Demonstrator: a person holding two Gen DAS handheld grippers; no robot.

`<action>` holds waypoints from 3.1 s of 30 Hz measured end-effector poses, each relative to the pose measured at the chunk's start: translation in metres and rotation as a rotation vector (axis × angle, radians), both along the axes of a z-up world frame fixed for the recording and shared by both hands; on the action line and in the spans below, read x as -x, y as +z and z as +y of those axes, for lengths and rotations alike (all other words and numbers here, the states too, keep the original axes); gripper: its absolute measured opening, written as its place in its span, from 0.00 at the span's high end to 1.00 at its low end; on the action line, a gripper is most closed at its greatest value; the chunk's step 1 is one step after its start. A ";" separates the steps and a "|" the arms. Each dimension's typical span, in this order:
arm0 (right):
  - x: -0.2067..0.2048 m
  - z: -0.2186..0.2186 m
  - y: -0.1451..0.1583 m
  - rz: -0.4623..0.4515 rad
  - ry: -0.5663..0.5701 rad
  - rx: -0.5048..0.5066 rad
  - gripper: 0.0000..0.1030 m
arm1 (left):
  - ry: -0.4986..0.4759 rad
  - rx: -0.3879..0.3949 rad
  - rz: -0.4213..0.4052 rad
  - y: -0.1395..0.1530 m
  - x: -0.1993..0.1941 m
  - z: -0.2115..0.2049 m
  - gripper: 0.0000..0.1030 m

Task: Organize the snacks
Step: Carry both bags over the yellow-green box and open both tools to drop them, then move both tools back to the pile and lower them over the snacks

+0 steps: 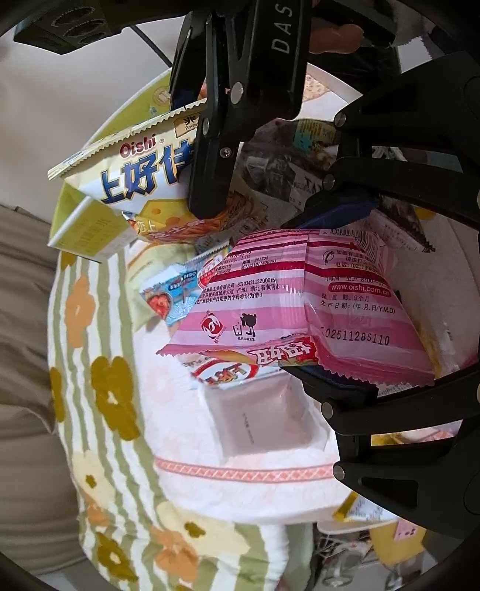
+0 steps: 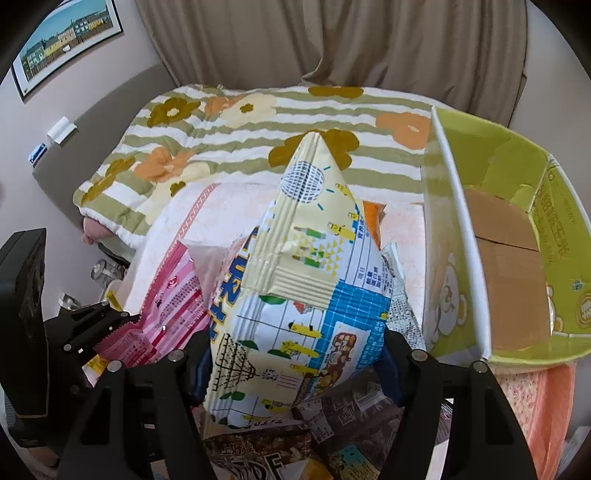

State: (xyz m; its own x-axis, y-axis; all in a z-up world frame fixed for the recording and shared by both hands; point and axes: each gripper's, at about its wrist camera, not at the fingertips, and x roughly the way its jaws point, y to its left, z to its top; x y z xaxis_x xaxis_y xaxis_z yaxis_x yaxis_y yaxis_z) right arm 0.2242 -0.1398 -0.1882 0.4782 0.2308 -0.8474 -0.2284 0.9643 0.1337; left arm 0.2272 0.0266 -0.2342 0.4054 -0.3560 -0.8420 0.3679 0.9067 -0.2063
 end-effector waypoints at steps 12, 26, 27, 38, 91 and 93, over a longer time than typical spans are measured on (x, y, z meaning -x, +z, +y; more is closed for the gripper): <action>0.035 -0.022 0.055 -0.108 -0.038 -0.080 0.37 | 0.019 -0.013 -0.125 0.069 0.026 -0.001 0.42; 0.045 -0.148 0.122 -0.267 -0.054 -0.114 0.37 | 0.069 -0.042 -0.313 0.148 0.020 -0.117 0.42; 0.043 -0.158 0.123 -0.268 -0.056 -0.114 0.37 | 0.068 -0.041 -0.319 0.149 0.017 -0.128 0.42; 0.001 -0.262 0.102 -0.213 -0.118 -0.099 0.37 | 0.049 -0.006 -0.209 0.120 -0.056 -0.239 0.42; 0.009 -0.283 0.065 -0.154 -0.189 -0.023 0.07 | 0.159 -0.066 -0.057 0.088 -0.057 -0.206 0.13; 0.015 -0.286 0.069 -0.159 -0.187 -0.029 0.07 | 0.179 -0.060 -0.068 0.093 -0.050 -0.201 0.13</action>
